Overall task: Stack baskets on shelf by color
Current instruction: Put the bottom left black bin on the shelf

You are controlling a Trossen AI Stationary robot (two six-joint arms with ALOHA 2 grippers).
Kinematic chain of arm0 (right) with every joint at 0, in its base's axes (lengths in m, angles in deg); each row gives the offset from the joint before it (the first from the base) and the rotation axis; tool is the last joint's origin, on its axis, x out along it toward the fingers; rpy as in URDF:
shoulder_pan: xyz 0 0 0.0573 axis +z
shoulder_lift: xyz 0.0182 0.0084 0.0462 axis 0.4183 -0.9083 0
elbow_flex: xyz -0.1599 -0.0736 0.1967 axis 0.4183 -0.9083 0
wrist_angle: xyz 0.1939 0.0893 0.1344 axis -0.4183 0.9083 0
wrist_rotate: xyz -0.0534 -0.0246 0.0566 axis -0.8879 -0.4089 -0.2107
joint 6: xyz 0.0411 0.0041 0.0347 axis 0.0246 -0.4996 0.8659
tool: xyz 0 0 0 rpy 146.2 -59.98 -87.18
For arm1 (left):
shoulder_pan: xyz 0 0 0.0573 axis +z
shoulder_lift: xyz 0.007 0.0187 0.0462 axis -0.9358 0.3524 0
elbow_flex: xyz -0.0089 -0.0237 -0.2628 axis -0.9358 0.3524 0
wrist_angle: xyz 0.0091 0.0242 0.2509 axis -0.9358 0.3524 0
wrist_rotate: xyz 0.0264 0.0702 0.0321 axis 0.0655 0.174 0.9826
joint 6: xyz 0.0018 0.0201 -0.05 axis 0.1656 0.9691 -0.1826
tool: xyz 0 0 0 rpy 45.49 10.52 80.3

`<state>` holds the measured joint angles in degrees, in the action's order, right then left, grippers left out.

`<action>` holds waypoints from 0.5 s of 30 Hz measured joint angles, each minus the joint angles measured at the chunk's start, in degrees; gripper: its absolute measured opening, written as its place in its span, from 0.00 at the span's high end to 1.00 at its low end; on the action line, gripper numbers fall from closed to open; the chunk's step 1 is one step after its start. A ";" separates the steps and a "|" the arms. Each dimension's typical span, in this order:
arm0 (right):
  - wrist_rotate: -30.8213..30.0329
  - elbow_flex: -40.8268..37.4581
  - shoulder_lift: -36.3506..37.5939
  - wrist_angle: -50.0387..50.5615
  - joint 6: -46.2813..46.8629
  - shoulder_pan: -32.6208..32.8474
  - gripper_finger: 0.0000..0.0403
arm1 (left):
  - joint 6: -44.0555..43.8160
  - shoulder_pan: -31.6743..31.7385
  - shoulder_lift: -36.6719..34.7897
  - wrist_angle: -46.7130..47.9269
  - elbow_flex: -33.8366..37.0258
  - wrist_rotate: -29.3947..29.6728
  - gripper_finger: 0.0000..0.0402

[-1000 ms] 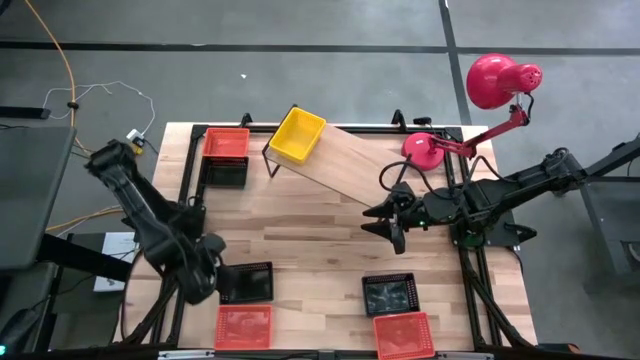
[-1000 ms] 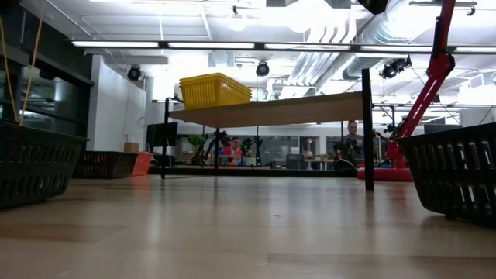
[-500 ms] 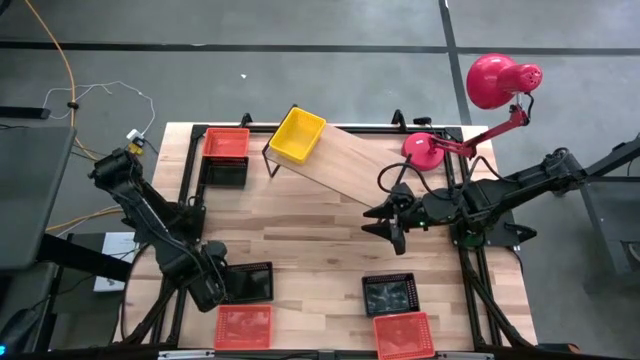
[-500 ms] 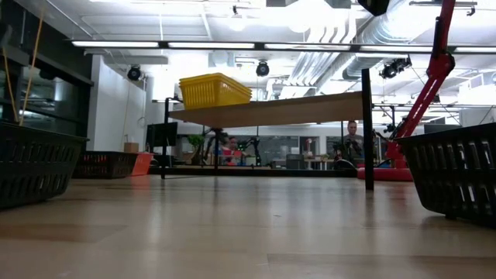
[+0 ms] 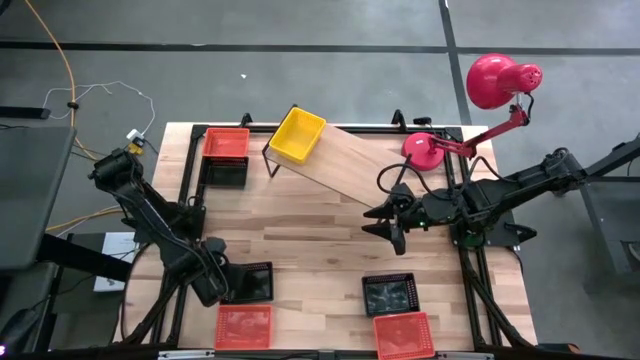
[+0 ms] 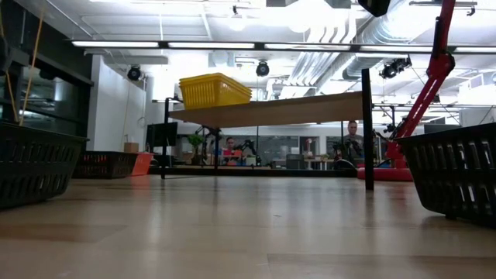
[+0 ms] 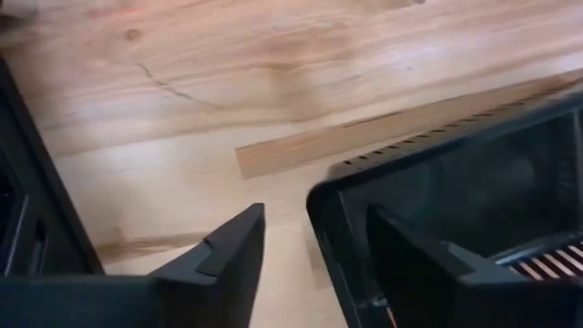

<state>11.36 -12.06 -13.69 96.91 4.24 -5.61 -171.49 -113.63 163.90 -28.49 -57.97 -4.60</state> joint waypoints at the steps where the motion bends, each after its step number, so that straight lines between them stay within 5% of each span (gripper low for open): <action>1: 0.00 0.00 0.00 0.02 0.00 0.00 0.51 | 0.07 0.00 0.00 0.08 0.00 0.04 0.59; 15: -0.03 0.00 0.00 0.81 0.00 0.00 0.51 | 2.61 0.00 0.00 0.06 0.00 1.12 0.88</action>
<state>11.33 -12.06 -13.69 97.71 4.24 -5.61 -168.88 -113.63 163.90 -28.44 -57.97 -3.48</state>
